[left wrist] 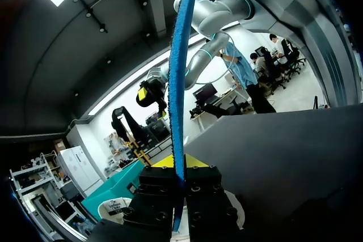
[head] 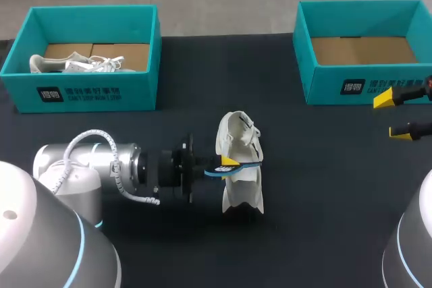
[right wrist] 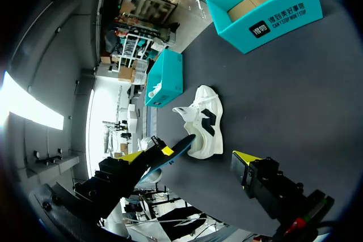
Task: Take the shoe out of the shoebox, open the shoe tongue, remove and reinsert the insole, then place the shoe into the shoebox
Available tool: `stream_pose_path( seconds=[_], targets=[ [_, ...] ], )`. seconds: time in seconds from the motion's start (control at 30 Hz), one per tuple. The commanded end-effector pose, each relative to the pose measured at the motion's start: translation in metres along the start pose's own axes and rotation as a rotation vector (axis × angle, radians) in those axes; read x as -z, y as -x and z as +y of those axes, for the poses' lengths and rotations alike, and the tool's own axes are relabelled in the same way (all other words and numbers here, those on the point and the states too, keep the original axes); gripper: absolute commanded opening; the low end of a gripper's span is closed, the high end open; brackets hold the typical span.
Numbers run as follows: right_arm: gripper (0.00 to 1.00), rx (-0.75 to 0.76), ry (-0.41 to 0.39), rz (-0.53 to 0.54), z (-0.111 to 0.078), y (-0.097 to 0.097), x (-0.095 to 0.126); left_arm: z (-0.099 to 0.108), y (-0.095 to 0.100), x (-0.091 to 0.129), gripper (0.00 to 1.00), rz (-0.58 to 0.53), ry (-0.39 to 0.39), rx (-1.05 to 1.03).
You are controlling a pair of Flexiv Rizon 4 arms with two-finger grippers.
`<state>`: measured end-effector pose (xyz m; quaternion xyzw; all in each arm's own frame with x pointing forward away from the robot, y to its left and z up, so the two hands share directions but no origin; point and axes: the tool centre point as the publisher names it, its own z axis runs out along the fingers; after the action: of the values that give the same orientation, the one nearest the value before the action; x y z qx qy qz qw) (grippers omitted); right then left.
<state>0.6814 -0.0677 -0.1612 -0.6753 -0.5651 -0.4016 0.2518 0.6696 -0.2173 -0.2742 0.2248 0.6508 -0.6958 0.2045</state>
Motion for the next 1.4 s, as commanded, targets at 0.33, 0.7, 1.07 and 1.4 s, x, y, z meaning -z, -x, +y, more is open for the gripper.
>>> stream_pose_path(
  seconds=[0.33, 0.7, 1.07, 1.4],
  targets=[
    [1.00, -0.001, 0.002, -0.003, -0.001, 0.000, 0.000, 0.019, -0.003, -0.007, 0.00, -0.021, -0.025, 0.042],
    [1.00, -0.001, 0.002, -0.003, -0.001, 0.000, 0.000, 0.035, -0.004, -0.003, 0.00, -0.005, -0.010, 0.042],
    [1.00, -0.001, 0.002, -0.003, -0.001, 0.000, 0.000, 0.054, -0.003, -0.005, 0.00, -0.005, 0.017, 0.045],
    [1.00, -0.001, 0.002, -0.003, -0.001, 0.000, 0.000, 0.070, -0.003, -0.005, 0.00, -0.003, 0.058, 0.052]
  ],
)
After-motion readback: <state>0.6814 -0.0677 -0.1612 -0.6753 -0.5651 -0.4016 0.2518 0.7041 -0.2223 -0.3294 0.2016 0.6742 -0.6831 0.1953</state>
